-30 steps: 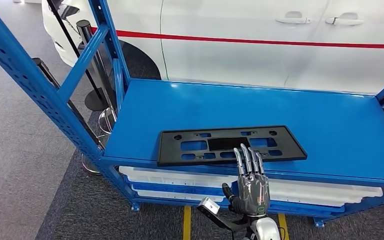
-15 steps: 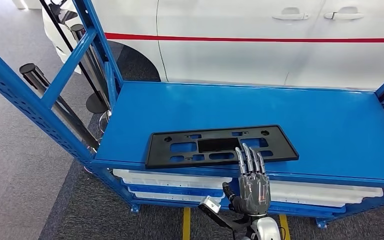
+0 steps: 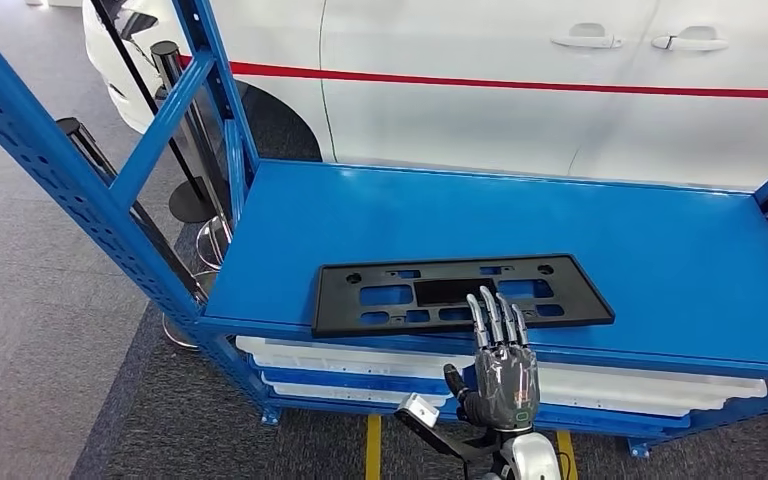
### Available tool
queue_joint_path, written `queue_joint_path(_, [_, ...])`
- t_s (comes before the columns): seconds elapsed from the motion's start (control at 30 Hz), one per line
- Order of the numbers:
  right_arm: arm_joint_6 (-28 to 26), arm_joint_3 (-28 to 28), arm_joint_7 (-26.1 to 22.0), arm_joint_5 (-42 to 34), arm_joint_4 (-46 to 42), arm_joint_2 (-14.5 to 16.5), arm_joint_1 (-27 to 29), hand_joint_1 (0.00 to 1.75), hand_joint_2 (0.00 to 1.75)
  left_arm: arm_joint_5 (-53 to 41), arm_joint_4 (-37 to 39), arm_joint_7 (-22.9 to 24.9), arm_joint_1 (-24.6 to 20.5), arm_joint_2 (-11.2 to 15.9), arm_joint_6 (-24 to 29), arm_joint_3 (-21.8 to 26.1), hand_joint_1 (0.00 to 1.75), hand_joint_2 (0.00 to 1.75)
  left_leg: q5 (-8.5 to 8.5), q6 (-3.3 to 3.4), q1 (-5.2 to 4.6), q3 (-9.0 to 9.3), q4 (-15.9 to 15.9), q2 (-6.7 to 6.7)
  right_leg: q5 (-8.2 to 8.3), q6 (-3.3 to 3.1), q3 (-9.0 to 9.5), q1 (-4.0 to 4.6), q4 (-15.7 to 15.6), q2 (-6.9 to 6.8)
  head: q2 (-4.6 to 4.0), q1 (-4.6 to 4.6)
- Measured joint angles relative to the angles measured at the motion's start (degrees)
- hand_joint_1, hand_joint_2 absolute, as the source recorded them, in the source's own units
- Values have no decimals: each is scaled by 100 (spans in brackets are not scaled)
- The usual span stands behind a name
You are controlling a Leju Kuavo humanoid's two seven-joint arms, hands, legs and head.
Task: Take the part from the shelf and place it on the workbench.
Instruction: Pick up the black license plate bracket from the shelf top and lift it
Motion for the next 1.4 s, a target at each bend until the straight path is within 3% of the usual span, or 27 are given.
queue_joint_path(0.03, [1,-2,1,0,2,-3,1,0,175,0,0,1,0,0,0,0,0,0,-1,4,-4,-6,4,2,-153,14,-187,-6,379,0,-1,-2])
queue_joint_path(0.07, [1,-4,1,0,6,-4,2,0,175,0,0,1,1,0,0,0,0,0,-4,4,-8,-8,9,3,-207,24,-315,-11,627,-1,-1,-2])
queue_joint_path(0.1, [1,-5,1,0,9,-5,3,0,175,0,0,1,1,0,0,0,0,0,-8,2,-9,-7,16,2,-140,27,-341,-13,658,-2,0,-1])
queue_joint_path(0.13, [1,-6,1,0,13,-5,3,0,175,0,0,1,1,-1,0,0,0,0,-18,-3,-9,0,25,-2,33,23,-248,-15,450,-3,0,-1])
queue_joint_path(0.17, [1,-6,1,0,14,-5,2,0,175,0,0,1,1,-3,0,0,0,0,-31,-13,-9,11,38,-8,264,9,-61,-16,57,-4,0,-1])
queue_joint_path(0.23, [0,-5,1,0,15,-5,-2,0,175,0,0,1,2,-7,0,0,0,0,-69,-57,-27,18,74,-17,543,-34,284,1,-668,-4,-1,-2])
queue_joint_path(0.27, [-1,-5,1,0,15,-4,-3,0,175,0,0,1,1,-9,0,0,0,0,-83,-87,-37,15,89,-19,584,-57,363,12,-847,-1,-1,-2])
queue_joint_path(0.4, [-2,-1,1,0,15,4,-5,0,175,0,0,1,-5,-5,0,0,0,0,-152,-223,-19,-12,152,-16,601,-186,379,19,-934,8,-1,-3])
queue_joint_path(0.47, [-2,3,1,0,15,10,-5,0,175,-1,0,0,-7,-4,0,-1,0,0,-423,-283,-5,-201,580,-14,619,-247,395,-5,-970,-8,-1,-4])
queue_joint_path(0.53, [-2,4,0,0,16,10,-5,0,175,-1,0,1,0,-7,0,-2,0,0,-782,-326,4,-565,1354,-13,613,-269,389,5,-965,-18,0,-4])
queue_joint_path(0.57, [-2,3,0,0,16,10,-4,0,175,0,0,2,6,-7,0,-2,0,0,-866,-335,7,-712,1651,-13,609,-275,386,12,-958,-19,0,-4])
queue_joint_path(0.6, [-2,3,0,0,17,10,-4,0,175,0,0,2,12,-7,0,-2,0,0,-833,-333,7,-766,1744,-13,604,-279,387,18,-949,-17,1,-4])
queue_joint_path(0.63, [-2,3,1,0,18,10,-4,0,175,0,0,2,15,-6,0,-2,0,0,-692,-320,6,-707,1603,-13,597,-280,393,24,-941,-13,0,-4])
queue_joint_path(0.7, [-2,4,1,0,16,10,-5,0,175,0,0,2,12,-3,0,-2,0,0,-289,-258,-4,-334,811,-13,580,-271,418,34,-934,-5,0,-4])
queue_joint_path(0.77, [-2,5,1,0,16,10,-6,0,175,0,0,1,1,1,0,-2,0,0,-94,-194,-35,-53,211,-11,567,-231,428,52,-927,-1,-1,-3])
queue_joint_path(0.87, [-2,5,0,5,16,10,-6,0,175,0,0,-1,-2,2,0,-2,0,0,-66,-120,-53,-6,89,-14,571,-133,428,56,-939,-2,-1,-3])
queue_joint_path(0.93, [-2,4,-1,5,14,7,-6,0,175,0,0,-1,0,1,0,-1,0,0,-16,-38,-28,13,19,-4,455,-70,379,51,-806,-1,0,-2])
queue_joint_path(0.97, [-2,3,0,5,14,4,-7,0,175,0,0,-1,-1,0,0,0,0,0,5,-4,-13,17,-10,3,306,-45,280,46,-584,0,0,-1])
queue_joint_path(1.03, [-2,-1,0,4,15,-2,-5,0,175,0,0,-1,-3,0,0,0,0,0,14,22,-19,-3,-12,11,-74,-11,-68,28,151,0,1,-1])
queue_joint_path(1.07, [-2,-3,1,3,17,-4,-4,0,175,0,0,0,-1,0,0,0,0,0,13,21,-20,-11,-7,12,-194,4,-234,21,491,-1,0,-1])
queue_joint_path(1.1, [-2,-5,6,4,19,-5,-3,0,175,-2,0,3,1,0,-1,0,0,0,12,20,-21,-14,-2,13,-203,15,-322,13,662,-2,0,-1])
queue_joint_path(1.13, [-2,-3,60,19,39,-7,-27,0,175,-32,0,18,1,-1,-7,-4,0,0,8,15,-21,-11,3,9,-89,20,-294,5,600,-2,0,-1])
queue_joint_path(1.23, [-1,72,660,121,540,-77,-507,0,175,-270,0,153,-21,-7,-67,-86,0,0,-19,-32,-29,-8,50,13,493,-11,212,-4,-509,-2,0,-1])
queue_joint_path(1.3, [1,148,1070,119,1021,-151,-994,0,175,-371,0,211,-58,-9,-117,-146,0,0,-27,-91,-48,-45,84,32,601,-61,354,14,-892,1,0,-3])
queue_joint_path(1.4, [-1,253,1257,73,1448,-227,-1417,0,175,-405,0,229,-94,-8,-168,-171,0,0,-36,-190,-35,-71,108,35,629,-159,342,23,-928,-2,0,-3])
